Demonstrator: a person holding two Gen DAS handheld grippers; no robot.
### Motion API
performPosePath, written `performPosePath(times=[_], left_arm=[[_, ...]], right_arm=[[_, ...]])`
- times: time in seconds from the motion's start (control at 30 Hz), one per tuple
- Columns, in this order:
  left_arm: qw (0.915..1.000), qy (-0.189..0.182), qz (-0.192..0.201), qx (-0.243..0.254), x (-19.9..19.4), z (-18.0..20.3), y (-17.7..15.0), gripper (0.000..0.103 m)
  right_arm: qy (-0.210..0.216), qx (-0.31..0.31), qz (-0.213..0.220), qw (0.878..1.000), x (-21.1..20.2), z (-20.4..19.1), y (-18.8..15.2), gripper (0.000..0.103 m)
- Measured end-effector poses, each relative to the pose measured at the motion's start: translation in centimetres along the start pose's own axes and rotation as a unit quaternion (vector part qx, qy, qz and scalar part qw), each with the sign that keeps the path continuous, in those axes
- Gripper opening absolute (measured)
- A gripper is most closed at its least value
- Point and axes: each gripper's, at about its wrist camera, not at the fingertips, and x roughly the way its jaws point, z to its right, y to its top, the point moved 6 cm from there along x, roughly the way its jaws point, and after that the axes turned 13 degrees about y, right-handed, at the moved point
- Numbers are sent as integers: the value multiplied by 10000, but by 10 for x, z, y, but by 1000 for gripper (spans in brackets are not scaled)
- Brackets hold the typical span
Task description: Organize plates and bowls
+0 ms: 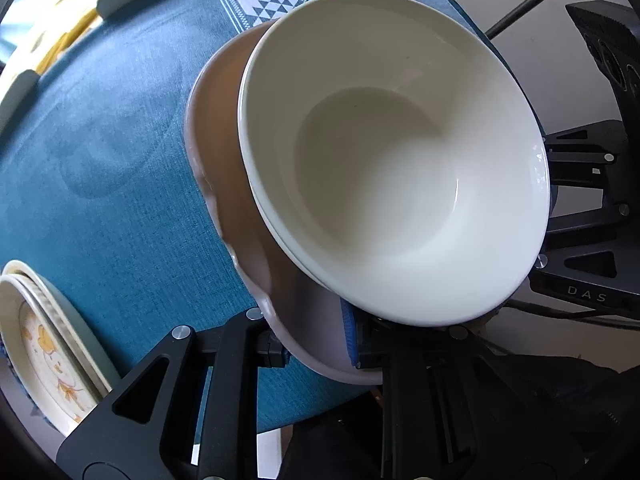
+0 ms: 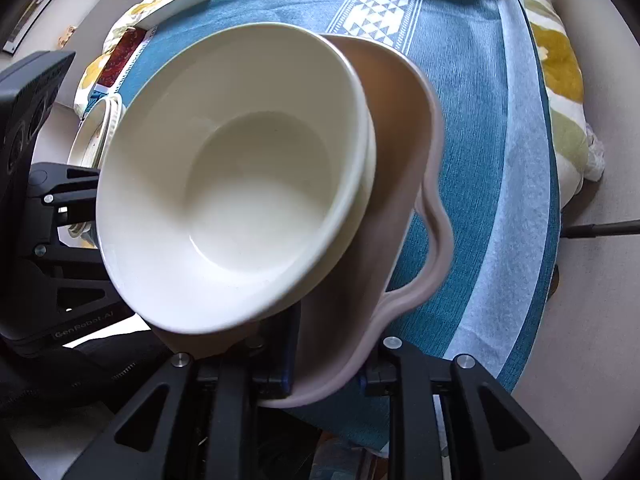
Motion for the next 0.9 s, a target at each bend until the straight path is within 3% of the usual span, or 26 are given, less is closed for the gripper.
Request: performPosePath(times=[0.23, 0.53, 0.7, 0.9], left_arm=[[9992, 309, 234, 59, -15, 4, -3, 17], [9976, 387, 522, -237, -52, 1, -3, 17], [9961, 441, 583, -501, -84, -18, -18, 17], [9933, 547, 753, -691, -117, -68, -47, 17]], right_arm=[[-87, -77, 107, 9999, -4, -4, -5, 21], [-216, -421, 286, 9985, -30, -15, 7, 21], [-174, -703, 310, 9969, -45, -42, 17, 21], [-198, -1064, 333, 9936, -50, -97, 34, 21]])
